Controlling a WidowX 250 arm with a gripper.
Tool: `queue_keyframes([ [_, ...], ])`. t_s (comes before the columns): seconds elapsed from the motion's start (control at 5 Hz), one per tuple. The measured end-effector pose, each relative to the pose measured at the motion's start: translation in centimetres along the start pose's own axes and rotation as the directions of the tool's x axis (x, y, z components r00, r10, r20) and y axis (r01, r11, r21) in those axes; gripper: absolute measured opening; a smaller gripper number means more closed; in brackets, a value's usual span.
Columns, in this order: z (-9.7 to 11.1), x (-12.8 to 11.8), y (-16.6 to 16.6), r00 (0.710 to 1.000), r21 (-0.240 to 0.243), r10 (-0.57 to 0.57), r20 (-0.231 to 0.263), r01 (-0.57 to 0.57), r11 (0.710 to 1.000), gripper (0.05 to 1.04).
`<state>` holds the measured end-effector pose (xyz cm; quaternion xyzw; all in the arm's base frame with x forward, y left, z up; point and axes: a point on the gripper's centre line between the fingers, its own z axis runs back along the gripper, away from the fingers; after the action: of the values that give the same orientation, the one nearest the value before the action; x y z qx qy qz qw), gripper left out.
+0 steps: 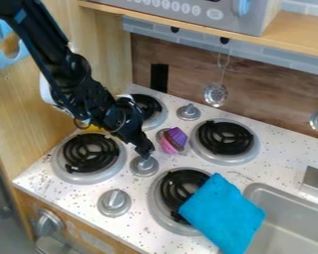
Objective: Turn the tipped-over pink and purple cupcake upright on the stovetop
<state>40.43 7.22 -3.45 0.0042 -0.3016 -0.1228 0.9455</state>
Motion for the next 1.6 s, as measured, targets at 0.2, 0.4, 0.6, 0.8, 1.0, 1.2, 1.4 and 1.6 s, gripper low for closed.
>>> queue_keyframes([
  [0.2,-0.8,-1.1,-0.4,1.000,-0.017,0.008,-0.029,-0.009,1.000,1.000],
  [0.4,-1.1,-1.0,-0.9,1.000,-0.045,-0.002,-0.013,0.001,0.999,1.000],
  [0.6,-1.4,-0.6,-1.4,1.000,-0.081,-0.012,0.019,0.014,0.997,1.000],
  [0.8,-1.9,-0.3,-2.0,0.999,-0.118,-0.027,0.047,0.032,0.992,1.000],
  [1.0,-1.8,1.0,-1.7,0.996,-0.124,-0.032,0.085,0.042,0.991,1.000],
  [1.2,-2.4,1.3,-1.8,0.994,-0.143,-0.051,0.094,0.064,0.988,1.000],
  [1.4,-2.8,2.1,-1.9,0.991,-0.170,-0.078,0.112,0.097,0.981,1.000],
  [1.6,-3.1,2.6,-2.1,0.989,-0.199,-0.094,0.118,0.116,0.973,1.000],
])
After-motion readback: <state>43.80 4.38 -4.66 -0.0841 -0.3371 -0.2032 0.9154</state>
